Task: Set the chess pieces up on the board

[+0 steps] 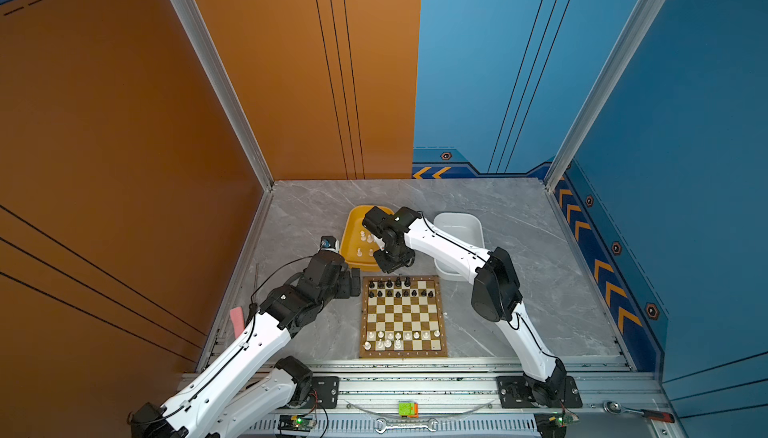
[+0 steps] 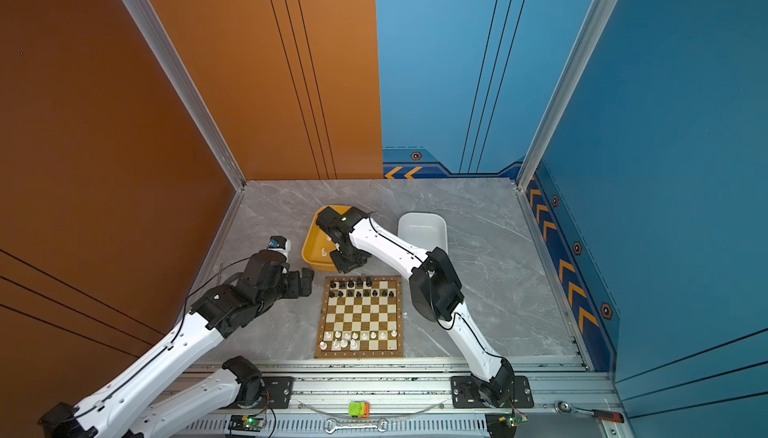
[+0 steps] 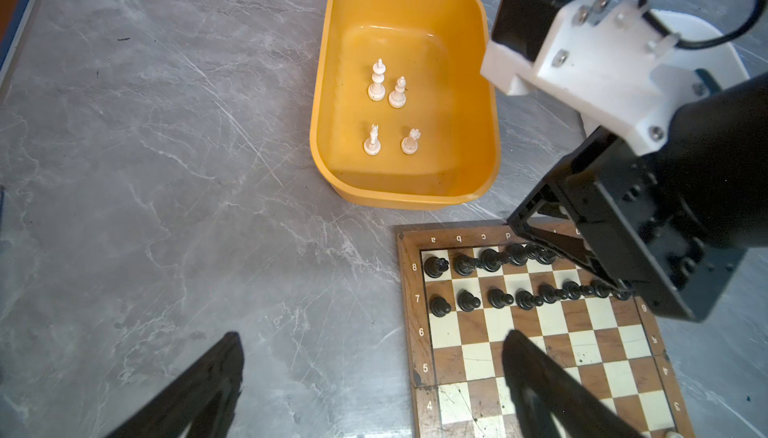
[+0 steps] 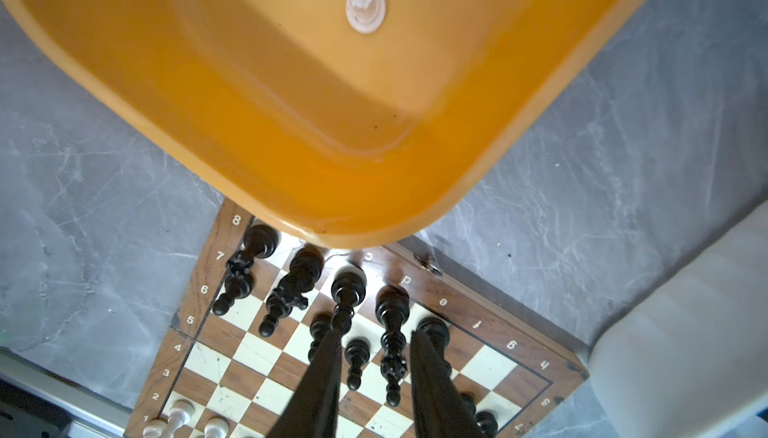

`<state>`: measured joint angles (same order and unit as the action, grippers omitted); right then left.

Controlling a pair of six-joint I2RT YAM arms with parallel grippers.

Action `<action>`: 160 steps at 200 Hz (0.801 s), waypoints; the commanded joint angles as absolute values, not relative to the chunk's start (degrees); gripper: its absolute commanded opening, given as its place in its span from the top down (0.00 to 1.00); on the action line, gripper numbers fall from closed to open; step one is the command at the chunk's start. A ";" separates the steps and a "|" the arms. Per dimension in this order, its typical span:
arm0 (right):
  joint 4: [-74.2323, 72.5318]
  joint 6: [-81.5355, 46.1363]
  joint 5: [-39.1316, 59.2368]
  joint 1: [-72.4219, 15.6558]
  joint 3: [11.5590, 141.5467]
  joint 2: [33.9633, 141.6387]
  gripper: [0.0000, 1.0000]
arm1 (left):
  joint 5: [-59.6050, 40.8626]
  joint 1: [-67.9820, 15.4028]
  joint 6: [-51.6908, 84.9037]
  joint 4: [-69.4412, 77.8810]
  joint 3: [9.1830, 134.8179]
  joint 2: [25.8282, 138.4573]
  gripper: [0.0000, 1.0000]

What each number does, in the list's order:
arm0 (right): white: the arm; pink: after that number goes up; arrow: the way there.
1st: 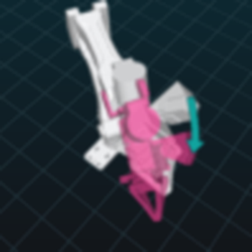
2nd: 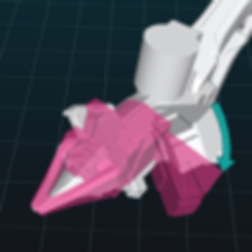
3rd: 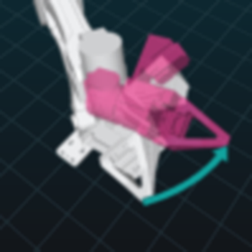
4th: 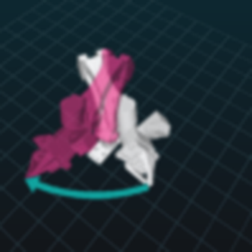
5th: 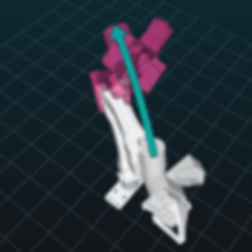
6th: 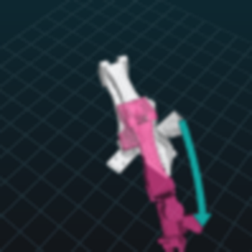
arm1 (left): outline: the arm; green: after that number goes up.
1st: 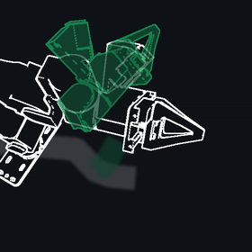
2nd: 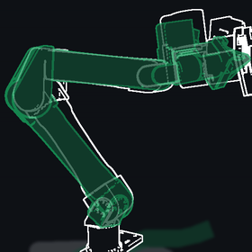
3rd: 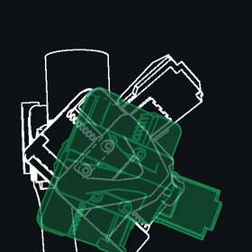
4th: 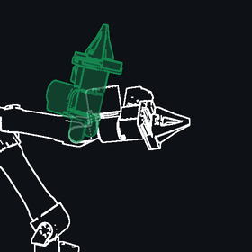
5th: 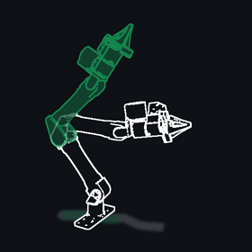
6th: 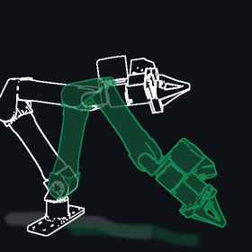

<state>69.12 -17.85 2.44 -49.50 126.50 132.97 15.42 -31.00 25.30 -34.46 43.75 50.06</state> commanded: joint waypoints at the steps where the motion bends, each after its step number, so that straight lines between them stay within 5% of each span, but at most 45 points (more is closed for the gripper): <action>1: 71.85 -17.36 -0.26 -47.72 126.02 131.04 0.71 | 14.85 -30.31 23.82 -33.27 45.60 51.08 0.02; 68: 68.18 -17.64 -0.26 -45.52 112.97 125.18 0.75 | 13.14 -30.35 23.11 -31.89 47.81 54.97 0.02; 160: 66.90 -18.79 1.16 -46.39 110.85 125.40 0.77 | 12.55 -30.48 22.76 -31.64 48.69 56.60 0.02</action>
<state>67.44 -18.02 0.91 -46.09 112.07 127.28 13.45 -30.74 23.55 -32.34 46.76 56.69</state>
